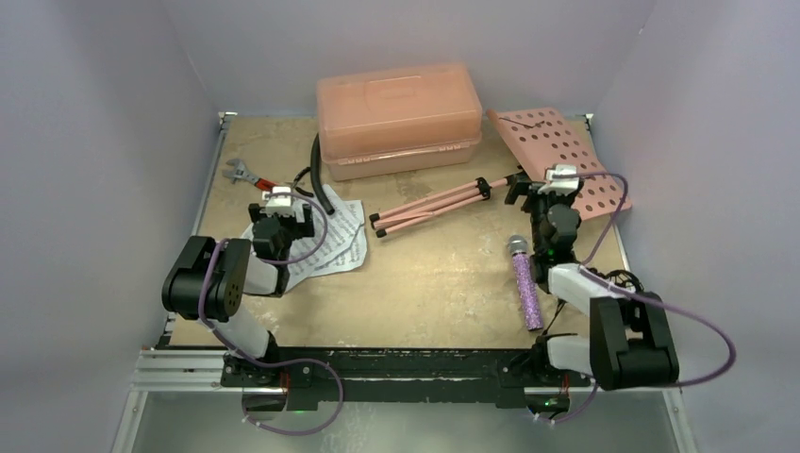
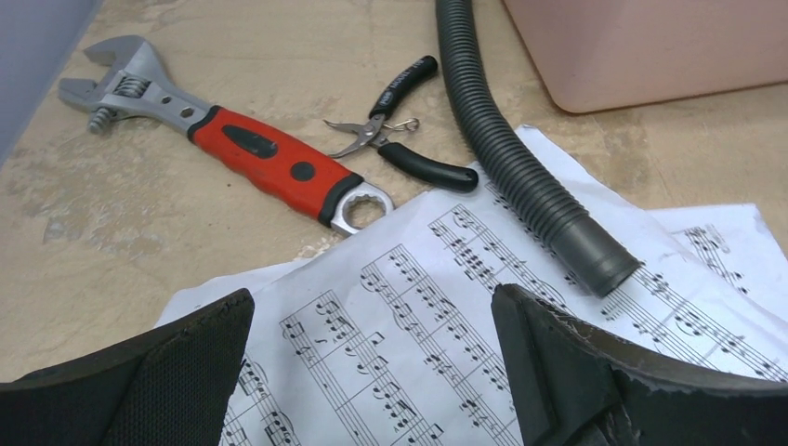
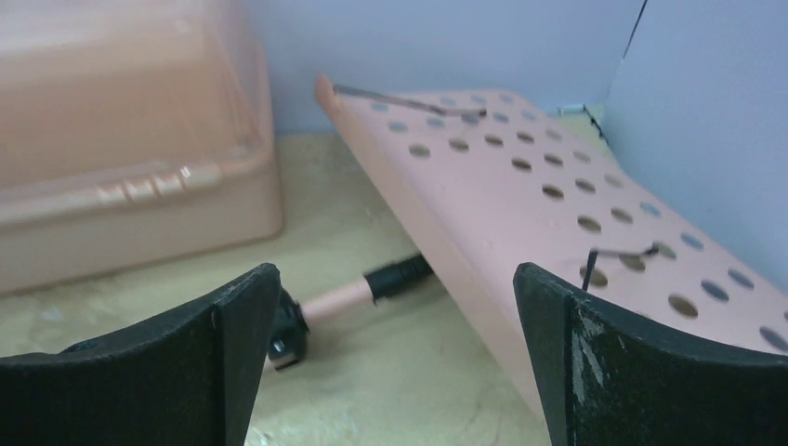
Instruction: Set up the instrument practice props
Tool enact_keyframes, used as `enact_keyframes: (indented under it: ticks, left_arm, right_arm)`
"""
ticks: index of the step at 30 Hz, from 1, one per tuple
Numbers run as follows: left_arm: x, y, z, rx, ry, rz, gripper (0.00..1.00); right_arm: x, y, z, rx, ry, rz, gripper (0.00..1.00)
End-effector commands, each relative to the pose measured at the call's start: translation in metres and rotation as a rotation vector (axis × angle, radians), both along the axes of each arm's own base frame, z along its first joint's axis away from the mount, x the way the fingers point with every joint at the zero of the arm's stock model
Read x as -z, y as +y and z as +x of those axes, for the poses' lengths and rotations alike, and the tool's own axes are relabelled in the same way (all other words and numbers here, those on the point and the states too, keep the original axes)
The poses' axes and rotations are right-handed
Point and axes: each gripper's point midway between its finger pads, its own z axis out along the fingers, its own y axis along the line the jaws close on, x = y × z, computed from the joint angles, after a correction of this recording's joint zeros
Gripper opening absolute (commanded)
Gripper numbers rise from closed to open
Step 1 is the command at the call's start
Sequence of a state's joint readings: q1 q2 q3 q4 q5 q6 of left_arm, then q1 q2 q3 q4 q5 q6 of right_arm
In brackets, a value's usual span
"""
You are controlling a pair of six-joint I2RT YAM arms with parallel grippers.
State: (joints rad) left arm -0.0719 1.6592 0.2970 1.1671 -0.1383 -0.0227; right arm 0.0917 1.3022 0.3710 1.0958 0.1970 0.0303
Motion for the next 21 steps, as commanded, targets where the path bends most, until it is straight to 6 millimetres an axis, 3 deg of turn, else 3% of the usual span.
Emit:
enact_keyframes:
  ticks: [1, 3, 8, 11, 12, 14, 17, 19, 21]
  left_arm:
    - [-0.026, -0.014, 0.01, 0.103, -0.036, 0.034, 0.99]
    - [-0.037, -0.01, 0.008, 0.079, -0.051, 0.027, 0.99]
    - [-0.096, 0.021, 0.004, -0.153, -0.155, -0.098, 0.99]
    - [-0.111, 0.022, 0.007, -0.198, -0.062, -0.16, 0.99]
    - [-0.126, 0.025, 0.012, -0.246, -0.047, -0.211, 0.99]
    - [-0.13, 0.025, 0.011, -0.287, 0.051, -0.259, 0.99]
    - [-0.131, 0.008, 0.003, -0.212, 0.209, -0.26, 0.99]
    - [-0.137, -0.002, -0.004, -0.14, 0.265, -0.239, 0.99]
    - [-0.146, 0.001, -0.014, -0.18, 0.273, -0.274, 0.99]
  right_arm:
    - [-0.017, 0.01, -0.003, -0.042, 0.071, 0.056, 0.98]
    - [-0.025, 0.016, -0.008, -0.062, 0.086, 0.101, 0.98]
    - [-0.04, 0.012, -0.008, 0.01, 0.205, 0.239, 0.98]
    - [-0.049, 0.015, -0.005, 0.027, 0.281, 0.302, 0.98]
    - [-0.051, 0.012, -0.005, 0.049, 0.297, 0.311, 0.98]
    - [-0.061, 0.008, -0.006, 0.076, 0.307, 0.311, 0.98]
    - [-0.081, -0.001, -0.009, 0.13, 0.277, 0.333, 0.98]
    - [-0.094, -0.007, -0.011, 0.163, 0.247, 0.356, 0.98]
    - [-0.097, -0.009, -0.016, 0.177, 0.259, 0.362, 0.98]
